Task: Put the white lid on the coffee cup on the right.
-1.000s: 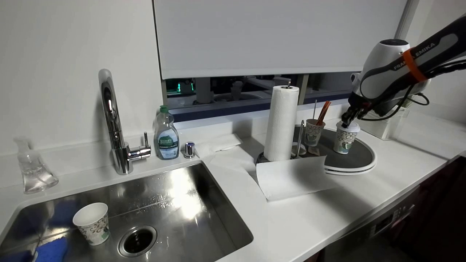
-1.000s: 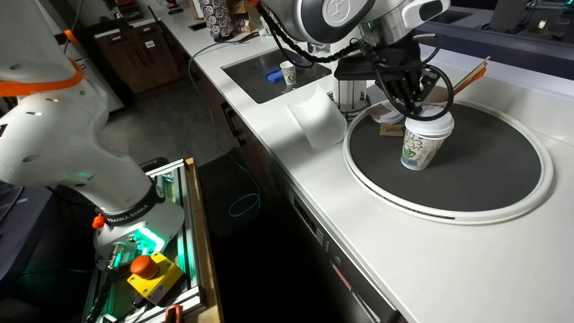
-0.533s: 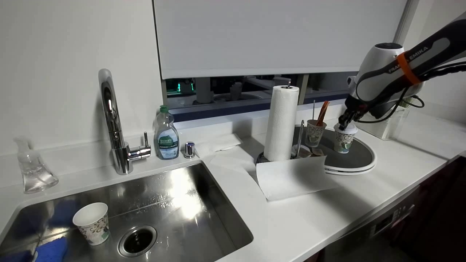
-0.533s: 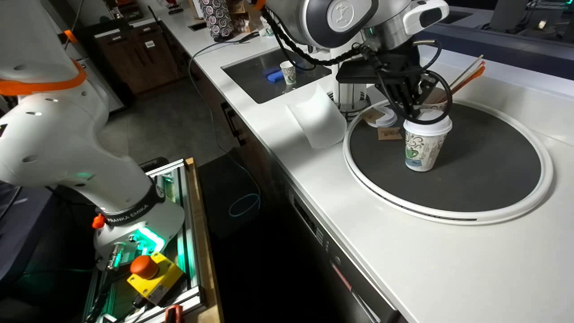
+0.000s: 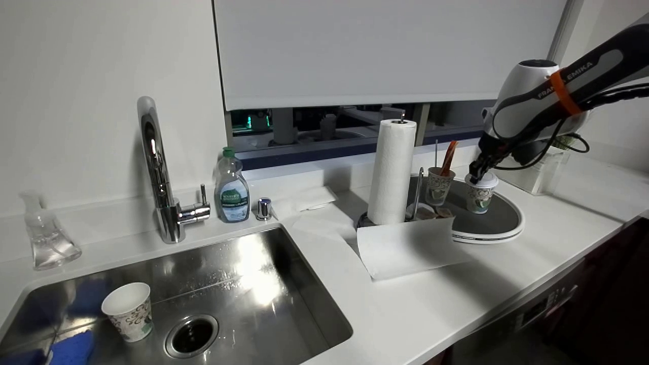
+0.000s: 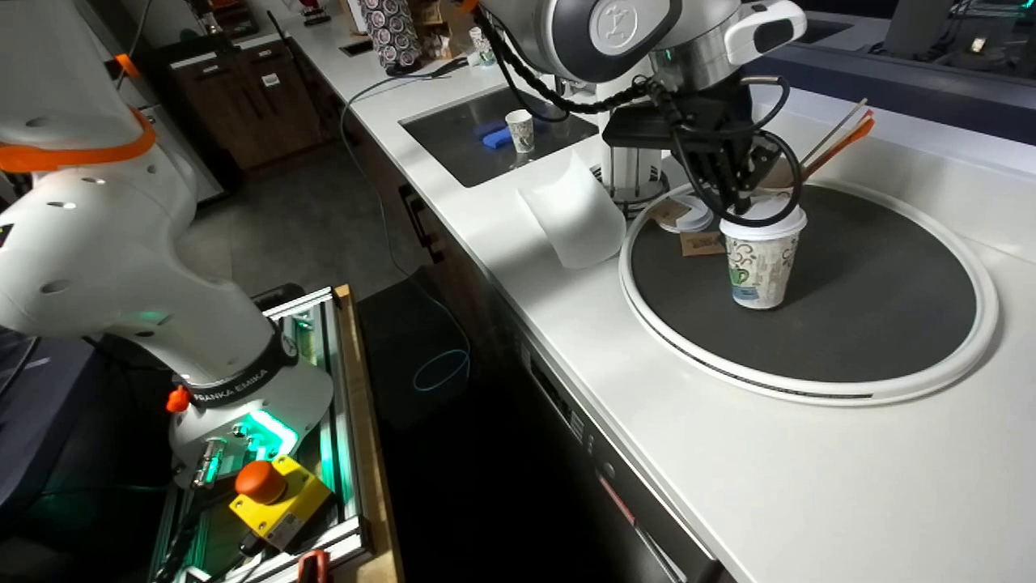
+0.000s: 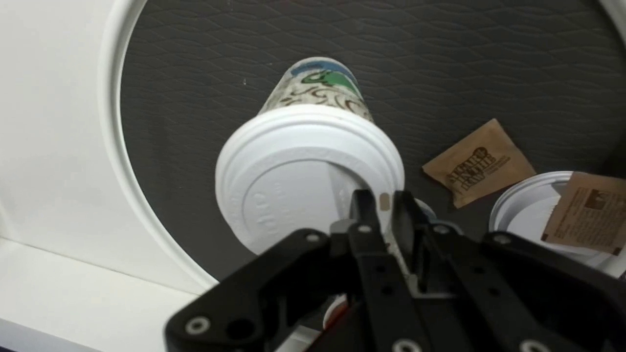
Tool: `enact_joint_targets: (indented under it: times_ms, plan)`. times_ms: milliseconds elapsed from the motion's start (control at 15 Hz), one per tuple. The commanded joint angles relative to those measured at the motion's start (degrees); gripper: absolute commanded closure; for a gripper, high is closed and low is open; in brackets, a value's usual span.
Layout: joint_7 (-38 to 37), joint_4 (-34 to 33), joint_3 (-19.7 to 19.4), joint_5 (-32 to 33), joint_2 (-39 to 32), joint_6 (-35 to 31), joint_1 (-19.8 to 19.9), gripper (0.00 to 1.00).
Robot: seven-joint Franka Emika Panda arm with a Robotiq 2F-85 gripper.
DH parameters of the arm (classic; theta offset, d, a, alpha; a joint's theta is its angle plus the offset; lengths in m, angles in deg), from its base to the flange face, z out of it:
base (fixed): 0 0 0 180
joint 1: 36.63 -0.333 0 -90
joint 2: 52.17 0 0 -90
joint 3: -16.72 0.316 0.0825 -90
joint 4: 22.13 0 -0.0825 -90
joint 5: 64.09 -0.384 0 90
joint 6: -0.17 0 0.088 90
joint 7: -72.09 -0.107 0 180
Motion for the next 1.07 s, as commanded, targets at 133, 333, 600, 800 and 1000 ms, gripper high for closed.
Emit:
enact_joint_targets:
  times_ms: [133, 333, 600, 800, 1000]
  plan:
    - [-1.3, -0.2, -0.7, -0.2, -0.1, 2.7, 0.1, 0.36]
    - [-1.2, 0.2, -0.9, -0.1, 0.9, 2.4, 0.2, 0.14]
    - [-1.1, 0.4, -1.0, 0.3, 2.2, 2.2, 0.0, 0.0]
    - [-1.6, 1.1, -1.2, 1.1, 4.0, 2.2, -0.3, 0.0]
    - [-0.7, 0.0, -1.0, 1.4, 3.2, 1.1, -0.1, 0.0]
